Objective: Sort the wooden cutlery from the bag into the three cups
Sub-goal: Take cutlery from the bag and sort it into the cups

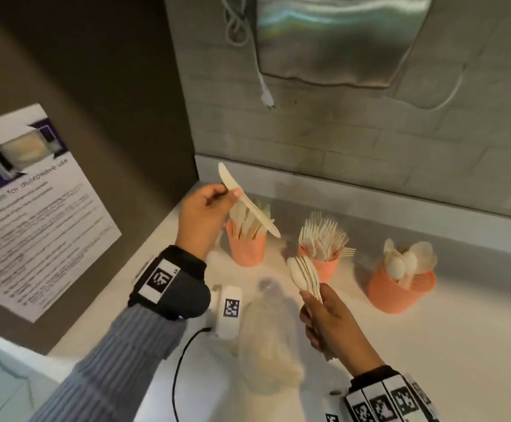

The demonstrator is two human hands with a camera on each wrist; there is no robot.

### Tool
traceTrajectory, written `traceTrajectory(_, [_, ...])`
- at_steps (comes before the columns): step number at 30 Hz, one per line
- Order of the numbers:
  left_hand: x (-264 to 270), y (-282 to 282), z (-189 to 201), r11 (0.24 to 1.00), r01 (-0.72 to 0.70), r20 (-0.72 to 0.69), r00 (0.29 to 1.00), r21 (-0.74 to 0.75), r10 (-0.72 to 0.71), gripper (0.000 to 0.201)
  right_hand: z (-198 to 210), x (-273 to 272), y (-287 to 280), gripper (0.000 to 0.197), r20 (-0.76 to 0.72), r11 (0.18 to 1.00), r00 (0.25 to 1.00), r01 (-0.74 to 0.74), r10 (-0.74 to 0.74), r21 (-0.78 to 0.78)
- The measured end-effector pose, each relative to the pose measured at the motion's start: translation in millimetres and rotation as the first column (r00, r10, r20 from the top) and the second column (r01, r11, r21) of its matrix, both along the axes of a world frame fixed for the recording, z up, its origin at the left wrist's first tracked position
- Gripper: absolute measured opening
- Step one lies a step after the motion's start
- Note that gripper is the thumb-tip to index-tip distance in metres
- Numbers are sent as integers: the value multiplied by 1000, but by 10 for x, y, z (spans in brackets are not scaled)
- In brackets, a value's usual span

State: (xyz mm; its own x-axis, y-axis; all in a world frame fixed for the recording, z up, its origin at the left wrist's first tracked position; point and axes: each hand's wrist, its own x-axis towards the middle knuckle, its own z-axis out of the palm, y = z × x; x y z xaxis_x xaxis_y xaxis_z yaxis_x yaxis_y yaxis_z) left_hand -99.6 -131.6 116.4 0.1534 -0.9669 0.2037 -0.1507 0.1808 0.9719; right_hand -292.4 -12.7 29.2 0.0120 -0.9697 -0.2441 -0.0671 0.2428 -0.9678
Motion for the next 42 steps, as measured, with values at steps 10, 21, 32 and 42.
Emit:
traceTrajectory(10, [187,-573,-774,972,-54,354,935,228,-31,43,-16,-151,22,22,342,995,934,95,-100,33])
traceTrajectory(21, [98,555,-1278,907,393,445,792,154,-418,31,342,-1228,-219,5,-85,678,717,605,-692,-418])
traceTrajectory(32, [29,822,-1549,826,371,567,602,425,-562,21,75,-1482,-262,61,-563,735,507,603,-653,-311])
traceTrajectory(42, [-15,814,-1565,774,433,444,642,462,-625,36,-333,-444,445,21,-550,824,652,217,-521,-523])
